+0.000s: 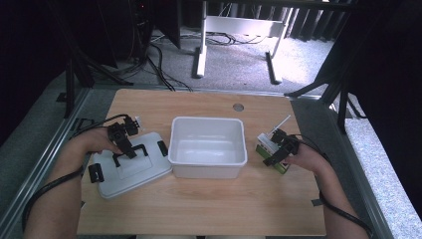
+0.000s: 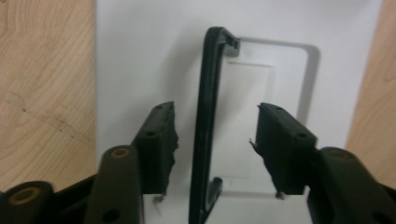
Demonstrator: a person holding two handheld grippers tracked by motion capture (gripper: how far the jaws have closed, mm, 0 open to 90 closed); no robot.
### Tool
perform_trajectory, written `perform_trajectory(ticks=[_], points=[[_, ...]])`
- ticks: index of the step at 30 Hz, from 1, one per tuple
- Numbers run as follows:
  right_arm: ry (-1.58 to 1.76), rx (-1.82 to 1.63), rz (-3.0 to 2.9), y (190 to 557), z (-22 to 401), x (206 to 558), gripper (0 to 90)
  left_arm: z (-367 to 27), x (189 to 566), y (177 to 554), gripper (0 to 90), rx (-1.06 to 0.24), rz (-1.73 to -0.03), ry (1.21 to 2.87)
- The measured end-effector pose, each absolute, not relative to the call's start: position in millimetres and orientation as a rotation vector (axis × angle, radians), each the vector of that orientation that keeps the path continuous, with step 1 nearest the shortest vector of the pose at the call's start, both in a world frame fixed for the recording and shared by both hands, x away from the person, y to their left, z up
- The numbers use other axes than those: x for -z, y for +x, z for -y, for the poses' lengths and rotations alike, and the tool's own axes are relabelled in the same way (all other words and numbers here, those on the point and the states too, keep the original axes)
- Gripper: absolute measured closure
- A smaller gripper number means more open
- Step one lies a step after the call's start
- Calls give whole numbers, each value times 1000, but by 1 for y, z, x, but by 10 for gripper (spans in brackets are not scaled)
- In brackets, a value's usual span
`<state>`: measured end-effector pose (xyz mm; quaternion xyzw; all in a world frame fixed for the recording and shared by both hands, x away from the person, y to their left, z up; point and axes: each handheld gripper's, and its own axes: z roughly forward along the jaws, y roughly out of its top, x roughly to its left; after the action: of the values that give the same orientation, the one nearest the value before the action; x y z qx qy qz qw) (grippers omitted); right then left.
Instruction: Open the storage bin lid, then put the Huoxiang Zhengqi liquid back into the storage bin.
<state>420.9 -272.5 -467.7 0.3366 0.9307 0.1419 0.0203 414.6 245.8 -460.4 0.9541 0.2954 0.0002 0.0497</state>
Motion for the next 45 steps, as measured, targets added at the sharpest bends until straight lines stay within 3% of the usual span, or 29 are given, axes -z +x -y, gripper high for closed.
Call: perform_trajectory(ticks=[6, 10, 18, 19, 25, 30, 32, 45], points=[[1067, -433, -2881, 424, 274, 468, 130, -238, 445, 412, 434, -12, -879, 2897], [1087, -427, -2877, 424, 274, 467, 222, -235, 440, 412, 399, 11, -880, 2883], [1111, -367, -2850, 427, 268, 467, 282, -223, 432, 408, 399, 0, -831, 2894], [1110, -340, -2850, 428, 266, 467, 410, -221, 431, 406, 399, 14, -820, 2884], [1109, -331, -2874, 429, 259, 471, 397, -216, 430, 406, 399, 20, -804, 2885], [1136, -279, -2800, 433, 261, 460, 556, -214, 429, 406, 399, 24, -793, 2887], [1156, -273, -2778, 436, 265, 458, 579, -213, 429, 406, 399, 26, -787, 2891], [1210, -232, -2806, 445, 268, 467, 596, -214, 430, 407, 399, 33, -790, 2876]])
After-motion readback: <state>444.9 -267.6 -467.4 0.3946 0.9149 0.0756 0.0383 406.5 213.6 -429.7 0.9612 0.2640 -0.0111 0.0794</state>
